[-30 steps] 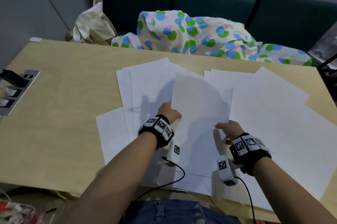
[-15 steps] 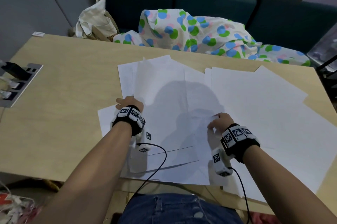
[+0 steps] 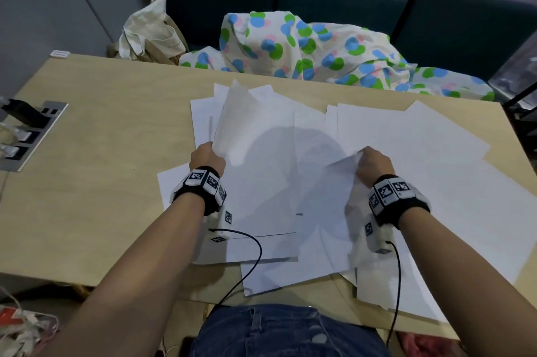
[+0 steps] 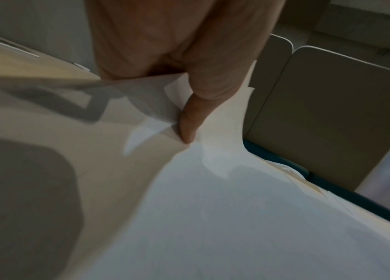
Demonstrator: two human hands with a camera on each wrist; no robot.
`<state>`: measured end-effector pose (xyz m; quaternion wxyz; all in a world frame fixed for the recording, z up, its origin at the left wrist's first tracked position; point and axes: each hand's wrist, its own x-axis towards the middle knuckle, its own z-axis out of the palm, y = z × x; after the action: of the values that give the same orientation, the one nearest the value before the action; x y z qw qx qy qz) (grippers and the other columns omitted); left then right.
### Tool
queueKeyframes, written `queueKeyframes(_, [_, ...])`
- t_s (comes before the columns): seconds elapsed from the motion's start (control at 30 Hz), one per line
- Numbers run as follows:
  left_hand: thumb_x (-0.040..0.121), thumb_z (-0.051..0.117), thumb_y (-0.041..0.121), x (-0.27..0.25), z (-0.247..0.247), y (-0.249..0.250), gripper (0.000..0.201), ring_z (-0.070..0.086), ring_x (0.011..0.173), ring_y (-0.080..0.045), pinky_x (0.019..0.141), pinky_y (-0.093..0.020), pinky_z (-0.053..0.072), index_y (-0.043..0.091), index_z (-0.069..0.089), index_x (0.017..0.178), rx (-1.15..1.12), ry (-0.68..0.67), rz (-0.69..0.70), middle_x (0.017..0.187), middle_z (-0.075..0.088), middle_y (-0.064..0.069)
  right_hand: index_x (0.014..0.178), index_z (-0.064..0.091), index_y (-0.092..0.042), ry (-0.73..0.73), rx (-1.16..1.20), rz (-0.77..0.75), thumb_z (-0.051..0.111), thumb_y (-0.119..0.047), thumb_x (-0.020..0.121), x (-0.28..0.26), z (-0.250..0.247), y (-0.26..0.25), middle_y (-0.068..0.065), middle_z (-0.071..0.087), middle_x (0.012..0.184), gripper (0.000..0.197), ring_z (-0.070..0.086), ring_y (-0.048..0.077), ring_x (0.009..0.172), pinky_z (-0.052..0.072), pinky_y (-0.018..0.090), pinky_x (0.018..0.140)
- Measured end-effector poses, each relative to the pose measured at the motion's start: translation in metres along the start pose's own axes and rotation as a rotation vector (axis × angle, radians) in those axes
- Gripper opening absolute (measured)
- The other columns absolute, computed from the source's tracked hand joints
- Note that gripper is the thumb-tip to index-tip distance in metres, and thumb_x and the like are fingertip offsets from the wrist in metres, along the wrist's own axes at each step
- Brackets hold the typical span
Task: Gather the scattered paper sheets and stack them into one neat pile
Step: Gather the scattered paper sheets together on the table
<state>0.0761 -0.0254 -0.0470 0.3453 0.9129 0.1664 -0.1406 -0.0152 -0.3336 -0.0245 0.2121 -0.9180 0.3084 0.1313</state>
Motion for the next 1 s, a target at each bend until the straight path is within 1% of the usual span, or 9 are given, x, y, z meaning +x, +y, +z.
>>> queueKeyframes(0.1, [0.087, 0.045, 0.003, 0.001, -0.002, -0.001, 0.035, 0.060, 0.108, -0.040, 0.088, -0.037, 0.050, 0.001, 0.058, 0.120, 0.011, -0.016, -0.008, 0.120, 0.063, -0.020, 0.120, 0.049, -0.002, -0.079, -0.052, 0.085, 0.057, -0.004, 0.082, 0.009, 0.005, -0.004, 0.021, 0.052, 0.125, 0.039, 0.050, 0.038, 0.115, 0.048, 0.040, 0.090])
queueKeyframes(0.23, [0.086, 0.039, -0.003, -0.001, 0.000, -0.006, 0.032, 0.059, 0.104, -0.039, 0.079, -0.033, 0.047, -0.001, 0.053, 0.115, 0.024, -0.038, 0.015, 0.115, 0.061, -0.022, 0.130, 0.035, -0.007, -0.118, -0.060, 0.278, 0.082, -0.020, 0.067, 0.013, 0.014, -0.005, 0.018, 0.034, 0.135, 0.080, 0.035, 0.039, 0.128, 0.040, 0.047, 0.099])
queueKeyframes(0.33, [0.086, 0.040, -0.004, -0.002, 0.001, -0.009, 0.046, 0.059, 0.101, -0.039, 0.082, -0.038, 0.050, 0.007, 0.040, 0.131, -0.006, -0.033, 0.003, 0.118, 0.058, -0.022, 0.131, 0.034, -0.004, -0.161, -0.050, 0.295, 0.087, -0.024, 0.061, 0.020, 0.013, -0.004, 0.019, 0.044, 0.132, 0.091, 0.043, 0.041, 0.125, 0.042, 0.051, 0.101])
queueKeyframes(0.47, [0.087, 0.044, -0.004, 0.000, 0.001, -0.012, 0.056, 0.058, 0.108, -0.038, 0.082, -0.036, 0.047, 0.011, 0.028, 0.138, -0.068, -0.031, -0.064, 0.132, 0.051, -0.020, 0.115, 0.062, -0.006, -0.219, -0.099, 0.207, 0.083, -0.026, 0.065, 0.028, 0.005, 0.003, 0.016, 0.066, 0.110, 0.058, 0.057, 0.036, 0.109, 0.050, 0.042, 0.091])
queueKeyframes(0.53, [0.089, 0.044, -0.001, 0.000, 0.001, -0.012, 0.051, 0.056, 0.115, -0.037, 0.084, -0.034, 0.046, 0.007, 0.033, 0.138, -0.040, -0.048, -0.059, 0.132, 0.052, -0.021, 0.108, 0.066, -0.007, -0.225, -0.115, 0.177, 0.078, -0.020, 0.071, 0.024, -0.004, 0.002, 0.015, 0.066, 0.103, 0.041, 0.058, 0.034, 0.106, 0.050, 0.038, 0.089])
queueKeyframes(0.63, [0.090, 0.041, -0.001, 0.000, 0.001, -0.011, 0.051, 0.050, 0.124, -0.035, 0.097, -0.033, 0.043, 0.003, 0.036, 0.140, 0.024, -0.068, -0.029, 0.137, 0.050, -0.019, 0.090, 0.068, 0.002, -0.298, -0.041, 0.154, 0.075, -0.004, 0.071, 0.019, -0.010, 0.001, 0.016, 0.063, 0.088, 0.021, 0.060, 0.029, 0.083, 0.048, 0.032, 0.073])
queueKeyframes(0.73, [0.089, 0.040, -0.002, -0.003, 0.000, -0.009, 0.054, 0.051, 0.122, -0.036, 0.094, -0.034, 0.044, 0.005, 0.034, 0.142, 0.039, -0.056, 0.002, 0.136, 0.051, -0.019, 0.094, 0.065, 0.004, -0.290, -0.088, 0.110, 0.073, -0.007, 0.074, 0.011, -0.014, -0.005, 0.016, 0.061, 0.090, 0.024, 0.056, 0.027, 0.081, 0.044, 0.029, 0.068])
queueKeyframes(0.87, [0.088, 0.039, -0.002, -0.005, 0.000, -0.005, 0.036, 0.059, 0.107, -0.039, 0.079, -0.034, 0.046, 0.002, 0.047, 0.123, 0.026, -0.032, 0.061, 0.118, 0.060, -0.022, 0.108, 0.064, 0.005, -0.184, -0.171, 0.038, 0.063, -0.009, 0.083, 0.006, -0.037, -0.026, 0.021, 0.063, 0.111, 0.029, 0.060, 0.033, 0.100, 0.050, 0.034, 0.079])
queueKeyframes(1.0, [0.088, 0.038, -0.001, -0.006, -0.002, 0.000, 0.034, 0.058, 0.095, -0.037, 0.075, -0.033, 0.044, 0.002, 0.048, 0.121, 0.060, -0.054, 0.100, 0.115, 0.060, -0.023, 0.095, 0.059, 0.000, 0.017, -0.206, -0.017, 0.051, -0.010, 0.087, 0.000, -0.070, -0.048, 0.023, 0.062, 0.112, 0.015, 0.060, 0.037, 0.096, 0.046, 0.034, 0.074])
